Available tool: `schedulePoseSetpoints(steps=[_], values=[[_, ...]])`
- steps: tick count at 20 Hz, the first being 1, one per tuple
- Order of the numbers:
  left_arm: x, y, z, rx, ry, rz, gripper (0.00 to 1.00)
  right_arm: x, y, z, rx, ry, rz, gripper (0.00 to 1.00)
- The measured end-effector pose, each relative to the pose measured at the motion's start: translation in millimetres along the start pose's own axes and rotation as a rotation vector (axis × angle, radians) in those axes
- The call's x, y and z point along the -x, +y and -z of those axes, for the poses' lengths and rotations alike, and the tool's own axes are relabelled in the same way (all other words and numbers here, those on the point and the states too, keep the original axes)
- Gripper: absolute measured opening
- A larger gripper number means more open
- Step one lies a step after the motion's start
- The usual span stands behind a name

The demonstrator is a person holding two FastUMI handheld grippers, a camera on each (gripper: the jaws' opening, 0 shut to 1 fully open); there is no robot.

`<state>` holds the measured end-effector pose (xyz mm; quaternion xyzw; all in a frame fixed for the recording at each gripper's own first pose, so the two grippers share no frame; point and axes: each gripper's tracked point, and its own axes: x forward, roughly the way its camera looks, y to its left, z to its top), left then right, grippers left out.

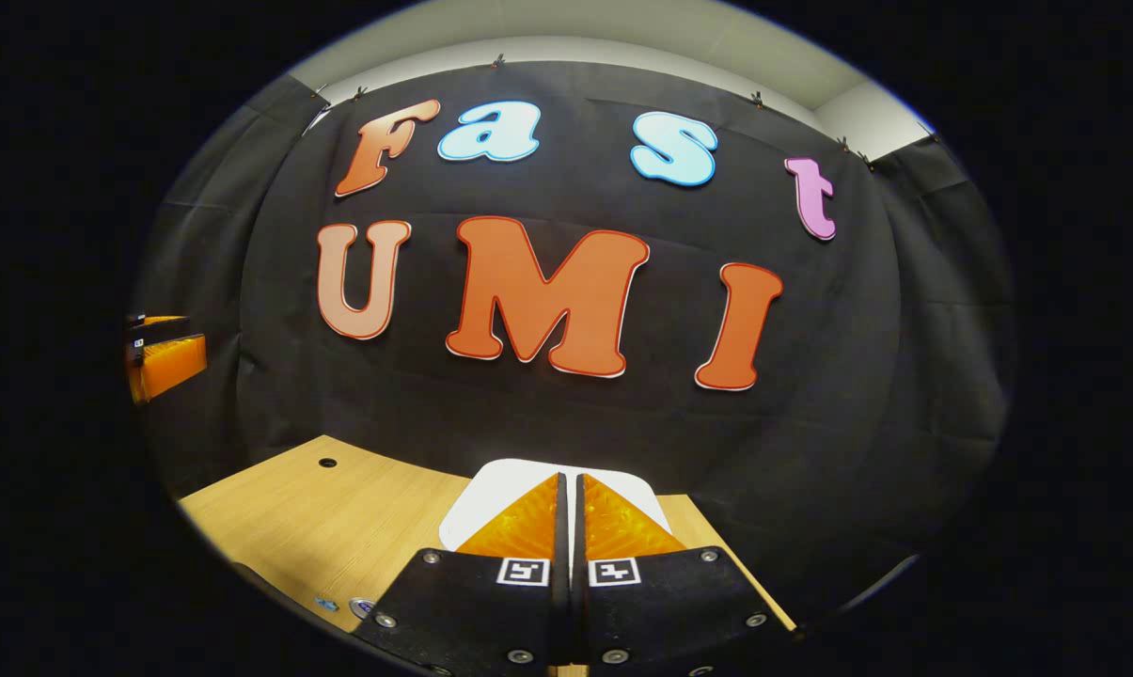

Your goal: Press the lid of the desktop garbage bin to open it, pick up the crumpled paper on the desktop and throw it into the bin, then pick up the pop can on the desktop and drop it into the bin, and finally close the garbage bin lid.

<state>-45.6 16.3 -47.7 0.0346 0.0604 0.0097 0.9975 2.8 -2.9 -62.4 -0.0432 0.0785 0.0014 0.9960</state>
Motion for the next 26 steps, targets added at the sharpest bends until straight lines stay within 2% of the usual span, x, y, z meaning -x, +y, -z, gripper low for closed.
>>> schedulePoseSetpoints(steps=[2,3,6,8,13,19,26], values=[[1.8,1.0,3.2,-0.008,0.013,-0.017,0.96,-9.1,-0.2,8.2,-0.017,0.029,-0.02,0.01],[4.0,1.7,6.5,-0.011,0.02,-0.025,1.0,-12.0,-0.7,13.7,-0.025,0.042,-0.024,0.01],[6.2,5.1,14.1,-0.016,0.046,-0.054,0.96,-22.8,1.3,25.9,-0.045,0.075,-0.051,0.0],[7.4,5.4,21.5,-0.018,0.07,-0.066,1.0,-34.8,-1.0,37.2,-0.044,0.101,-0.064,0.01],[10.8,9.5,35.1,-0.017,0.116,-0.1,1.0,-48.0,3.4,59.5,-0.041,0.157,-0.099,0.01],[10.4,8.5,42.3,-0.028,0.138,-0.12,1.0,-51.3,6.2,84.0,-0.028,0.237,-0.121,0.01],[11.8,8.9,50.0,-0.028,0.157,-0.13,1.0,-51.8,9.1,89.1,-0.071,0.278,-0.148,0.01]])
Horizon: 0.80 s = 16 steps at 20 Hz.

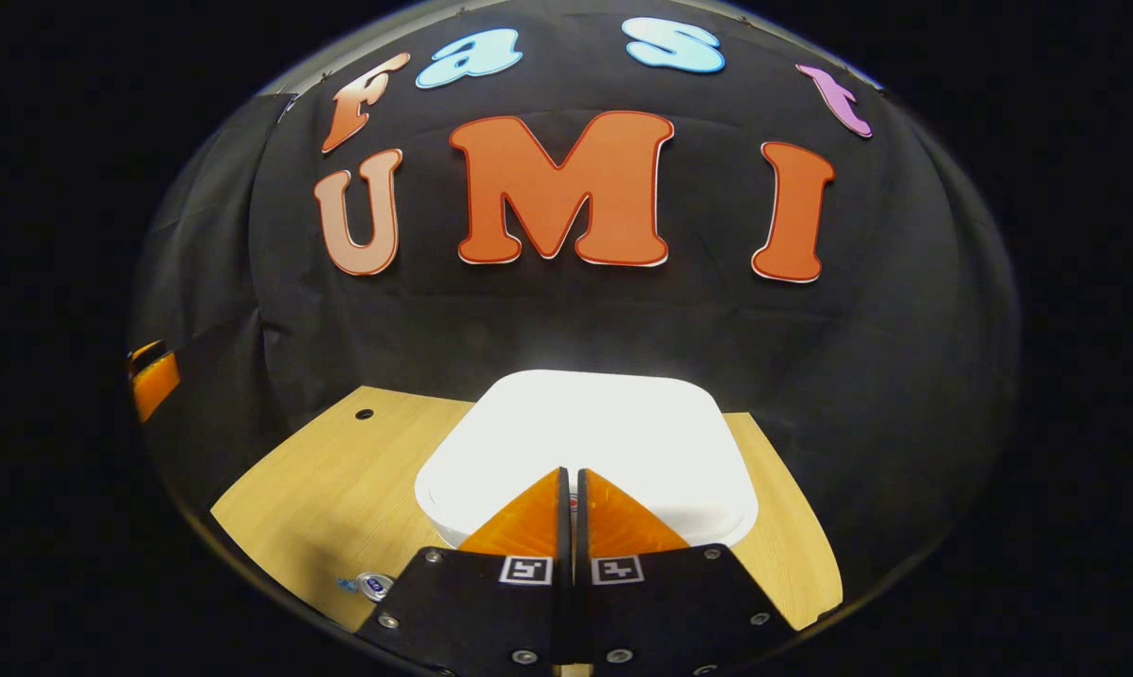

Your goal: Press the lid of the desktop garbage bin to open it, pick up the crumpled paper on the desktop and throw it into the bin, then pick up the pop can on the desktop and drop it into the bin, and finally close the garbage bin lid.

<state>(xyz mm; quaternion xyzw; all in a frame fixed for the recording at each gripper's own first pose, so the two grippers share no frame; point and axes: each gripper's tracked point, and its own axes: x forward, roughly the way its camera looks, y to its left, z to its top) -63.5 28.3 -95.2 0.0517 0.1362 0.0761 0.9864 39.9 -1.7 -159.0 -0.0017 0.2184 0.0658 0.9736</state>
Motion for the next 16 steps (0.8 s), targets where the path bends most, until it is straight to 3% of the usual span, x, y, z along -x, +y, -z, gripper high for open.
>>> schedulePoseSetpoints(steps=[8,16], values=[[5.5,9.1,1.1,0.002,-0.011,-0.005,1.0,2.4,-3.2,-13.2,0.125,-0.063,0.081,0.01],[7.5,19.5,8.2,0.015,0.001,-0.011,1.0,31.0,28.9,-56.5,0.07,-0.214,0.009,0.01]])
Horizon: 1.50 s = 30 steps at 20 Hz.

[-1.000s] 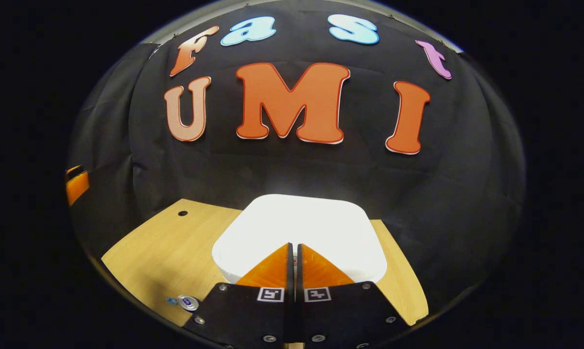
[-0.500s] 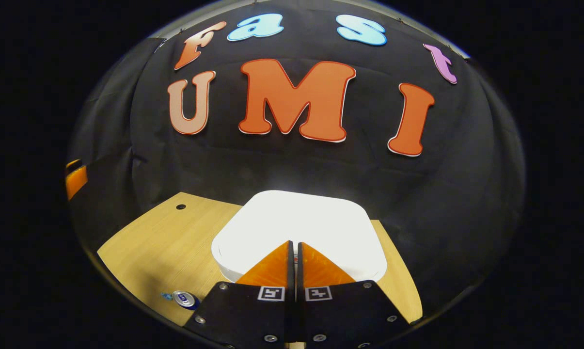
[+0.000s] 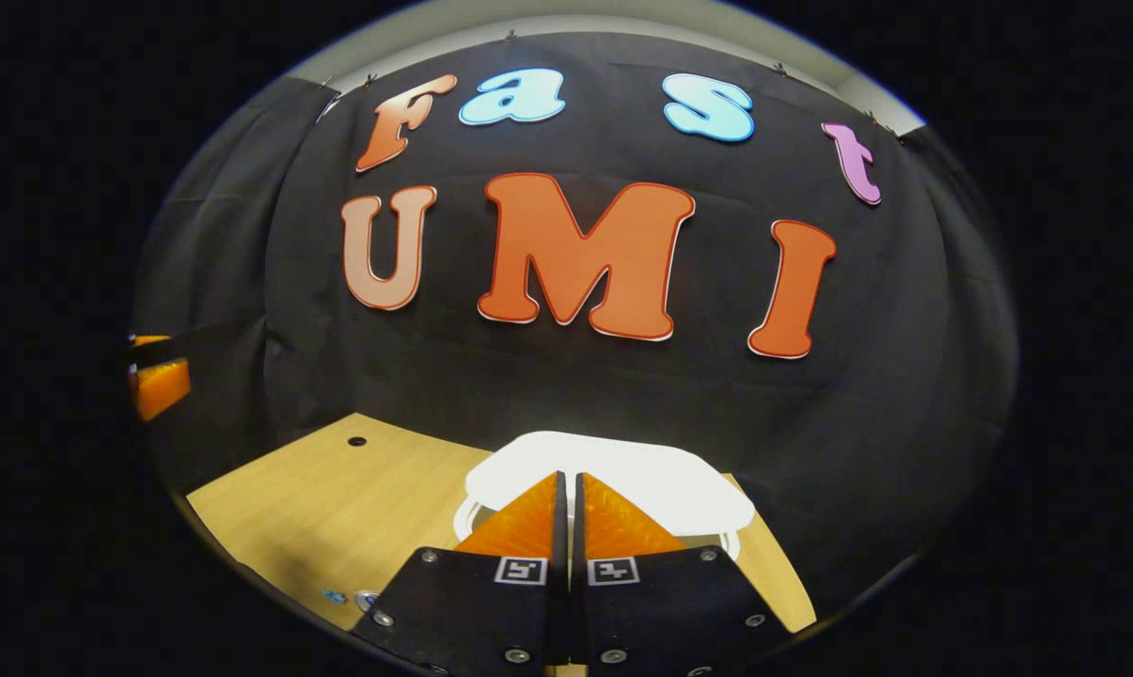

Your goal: Press the lid of the desktop garbage bin to open it, pick up the crumpled paper on the desktop and throw it into the bin, then pick up the pop can on the desktop and drop it into the bin, and finally close the garbage bin lid.

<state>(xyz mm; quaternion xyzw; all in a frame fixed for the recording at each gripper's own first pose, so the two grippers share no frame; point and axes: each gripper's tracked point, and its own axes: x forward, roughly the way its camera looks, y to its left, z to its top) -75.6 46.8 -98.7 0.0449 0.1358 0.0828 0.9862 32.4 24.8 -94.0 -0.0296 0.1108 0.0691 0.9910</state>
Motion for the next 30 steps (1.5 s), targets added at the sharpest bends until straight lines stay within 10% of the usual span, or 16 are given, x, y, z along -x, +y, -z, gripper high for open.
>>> schedulePoseSetpoints(steps=[6,17,30], values=[[-1.5,4.4,6.9,0.007,0.016,0.003,1.0,15.3,19.2,-1.7,0.027,-0.019,-0.041,0.13],[0.9,5.8,41.3,0.02,0.119,-0.005,1.0,32.8,63.9,31.5,-0.033,0.043,-0.182,0.82],[22.1,-24.1,190.3,0.118,0.535,0.082,1.0,47.7,134.4,136.1,0.024,0.256,-0.391,0.9]])
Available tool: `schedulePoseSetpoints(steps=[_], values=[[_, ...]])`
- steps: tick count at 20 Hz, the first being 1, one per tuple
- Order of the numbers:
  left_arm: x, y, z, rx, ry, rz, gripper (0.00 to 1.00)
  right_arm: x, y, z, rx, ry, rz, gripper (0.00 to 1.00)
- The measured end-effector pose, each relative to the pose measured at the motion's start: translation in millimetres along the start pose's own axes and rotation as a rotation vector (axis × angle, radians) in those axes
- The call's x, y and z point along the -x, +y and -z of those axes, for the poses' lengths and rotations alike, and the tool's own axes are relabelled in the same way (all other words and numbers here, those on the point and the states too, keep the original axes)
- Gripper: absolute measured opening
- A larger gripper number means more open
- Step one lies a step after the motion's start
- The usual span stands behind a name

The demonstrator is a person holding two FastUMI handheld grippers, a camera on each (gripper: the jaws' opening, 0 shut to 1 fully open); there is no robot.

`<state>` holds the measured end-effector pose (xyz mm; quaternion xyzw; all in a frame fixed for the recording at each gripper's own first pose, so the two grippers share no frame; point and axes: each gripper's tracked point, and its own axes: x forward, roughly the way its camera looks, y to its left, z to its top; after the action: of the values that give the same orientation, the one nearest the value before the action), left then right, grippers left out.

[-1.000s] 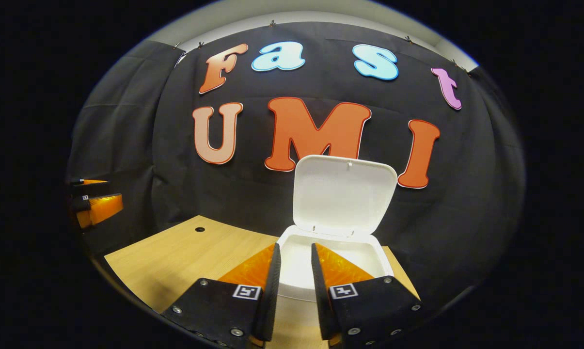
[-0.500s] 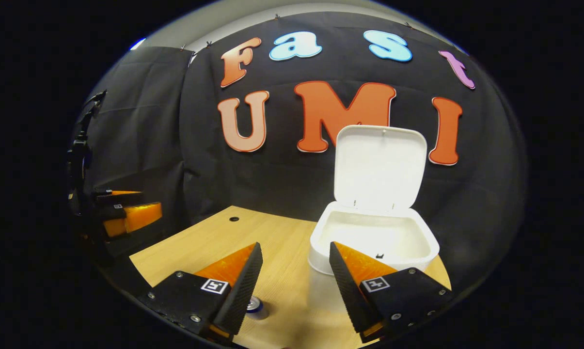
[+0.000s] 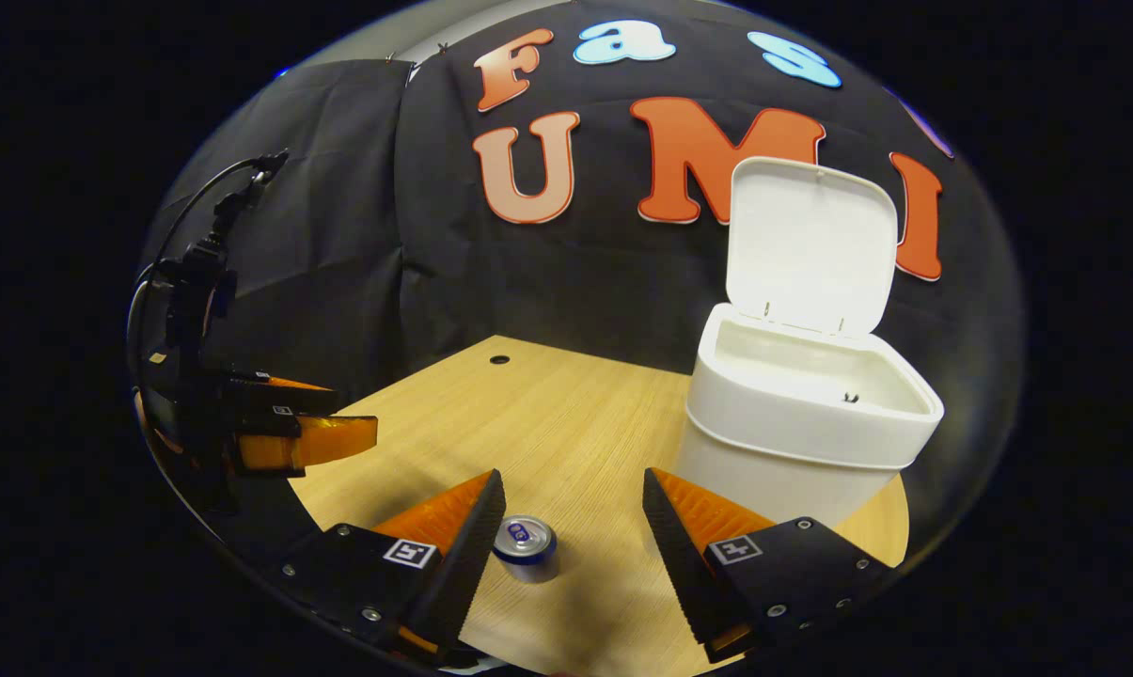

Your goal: Press the lid of the desktop garbage bin to open it, pick up the crumpled paper on the desktop and throw it into the bin, then pick up the pop can on the desktop and drop it into the bin, and finally close the garbage bin lid.

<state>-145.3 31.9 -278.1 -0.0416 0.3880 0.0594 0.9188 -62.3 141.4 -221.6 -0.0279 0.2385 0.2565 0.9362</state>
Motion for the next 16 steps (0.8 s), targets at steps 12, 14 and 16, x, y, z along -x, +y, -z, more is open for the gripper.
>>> schedulePoseSetpoints(steps=[12,14,16], values=[[-40.1,-7.1,80.9,0.016,0.229,0.074,0.97,-29.7,24.2,81.9,0.042,0.192,-0.09,0.9],[-44.8,-11.5,92.4,0.024,0.272,0.089,0.97,-35.6,27.7,95.4,0.045,0.214,-0.097,0.9],[-51.5,-16.3,106.4,0.022,0.313,0.113,0.99,-41.4,30.2,111.1,0.034,0.245,-0.093,0.9]])
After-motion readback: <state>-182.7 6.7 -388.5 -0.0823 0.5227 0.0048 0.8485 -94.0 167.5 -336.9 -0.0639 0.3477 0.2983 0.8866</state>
